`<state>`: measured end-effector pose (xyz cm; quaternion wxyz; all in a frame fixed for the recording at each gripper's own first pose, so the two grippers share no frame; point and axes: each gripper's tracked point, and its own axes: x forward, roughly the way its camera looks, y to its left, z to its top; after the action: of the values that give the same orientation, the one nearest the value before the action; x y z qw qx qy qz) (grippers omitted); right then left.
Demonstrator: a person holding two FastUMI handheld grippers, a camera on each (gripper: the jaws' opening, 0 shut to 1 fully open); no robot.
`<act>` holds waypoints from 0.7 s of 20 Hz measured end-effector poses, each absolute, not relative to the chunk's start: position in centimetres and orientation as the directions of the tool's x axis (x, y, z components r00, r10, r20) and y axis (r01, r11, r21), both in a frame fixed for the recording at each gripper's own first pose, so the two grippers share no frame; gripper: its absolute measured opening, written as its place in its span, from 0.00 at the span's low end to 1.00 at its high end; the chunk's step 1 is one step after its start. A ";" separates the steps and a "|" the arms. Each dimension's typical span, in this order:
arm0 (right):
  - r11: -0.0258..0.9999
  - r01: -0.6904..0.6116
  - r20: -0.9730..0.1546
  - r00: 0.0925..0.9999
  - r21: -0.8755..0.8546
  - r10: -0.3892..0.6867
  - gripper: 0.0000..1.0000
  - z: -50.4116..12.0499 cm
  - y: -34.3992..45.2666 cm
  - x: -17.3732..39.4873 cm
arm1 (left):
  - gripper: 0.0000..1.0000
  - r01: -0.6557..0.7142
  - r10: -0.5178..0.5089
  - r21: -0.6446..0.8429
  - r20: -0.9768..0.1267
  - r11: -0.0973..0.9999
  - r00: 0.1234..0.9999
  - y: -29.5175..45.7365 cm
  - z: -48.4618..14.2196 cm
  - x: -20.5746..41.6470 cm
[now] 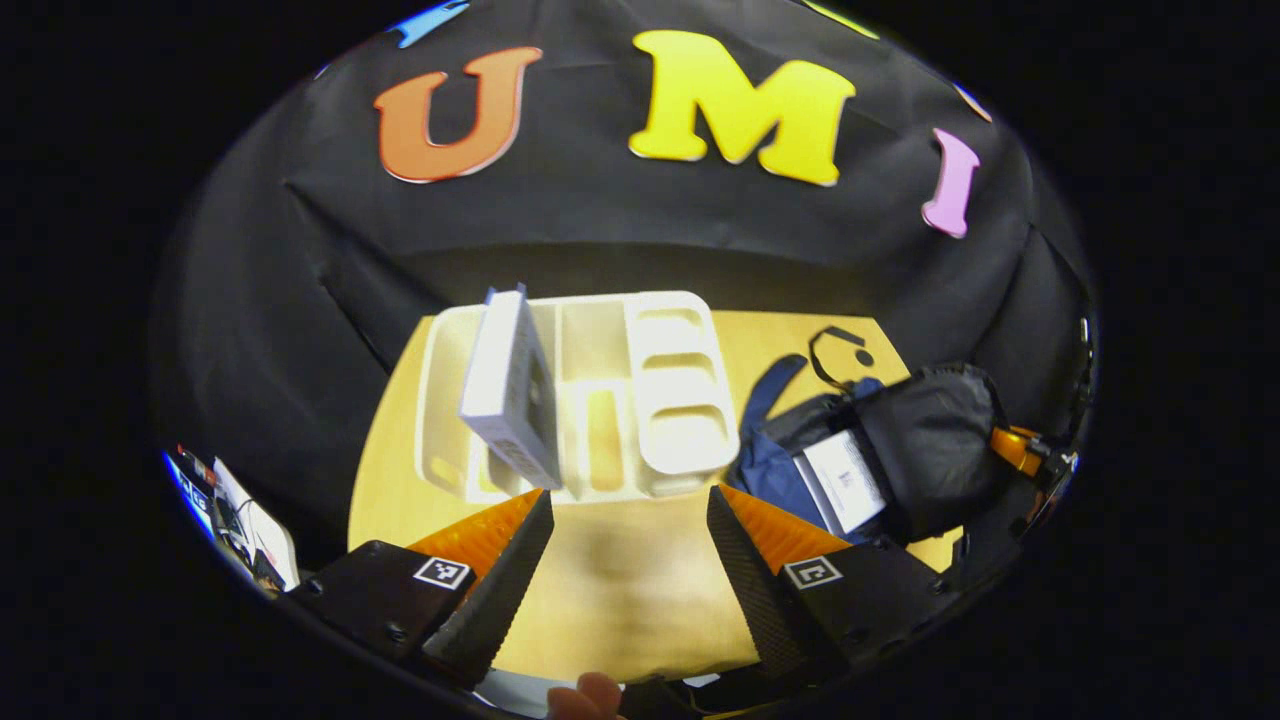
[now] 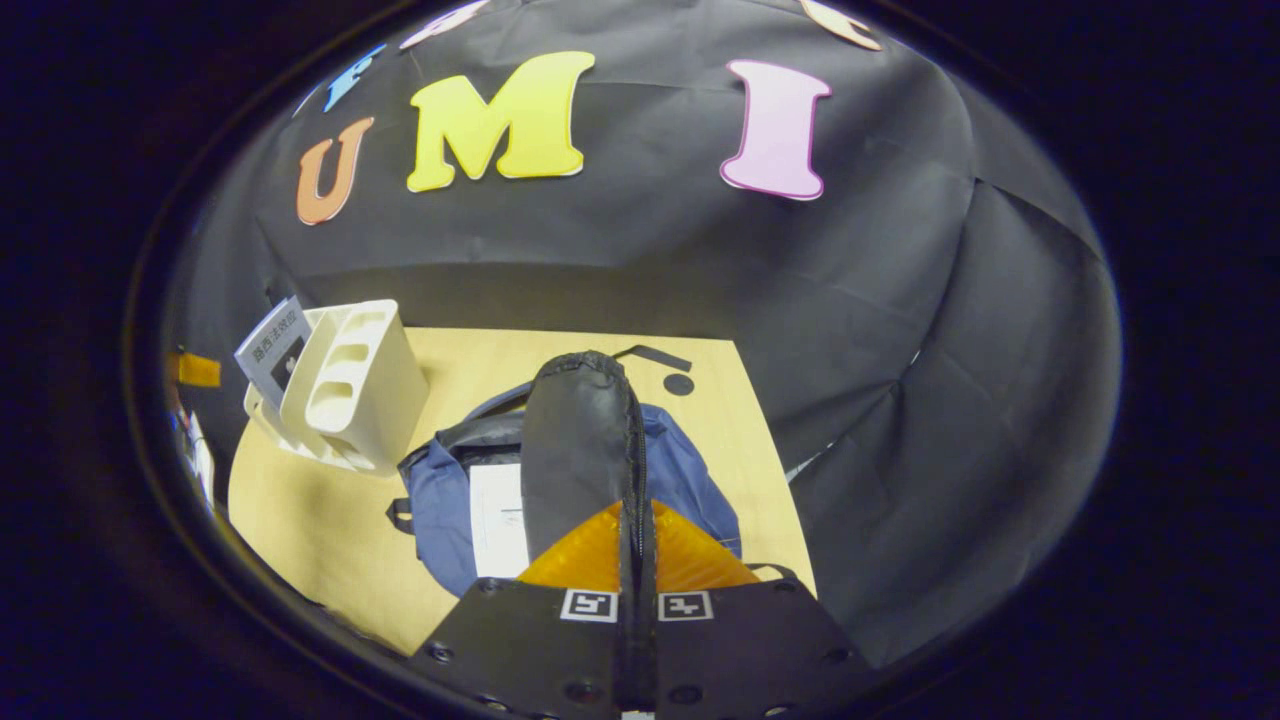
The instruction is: Open the schoolbag, grab two books from the bookshelf and put them into the schoolbag.
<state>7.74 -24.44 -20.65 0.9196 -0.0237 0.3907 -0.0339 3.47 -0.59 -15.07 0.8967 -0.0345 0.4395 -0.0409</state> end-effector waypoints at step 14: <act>0.991 0.091 -0.748 0.650 -0.097 -0.133 0.00 -21.3 -23.1 8.1 | 0.97 0.009 -0.200 -0.213 -0.901 0.977 0.385 6.3 -19.7 13.6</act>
<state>8.07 -23.06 -21.29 0.9080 -0.0253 0.4137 -0.0618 13.62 6.30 -19.72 0.8276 -0.0868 0.5509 -0.0631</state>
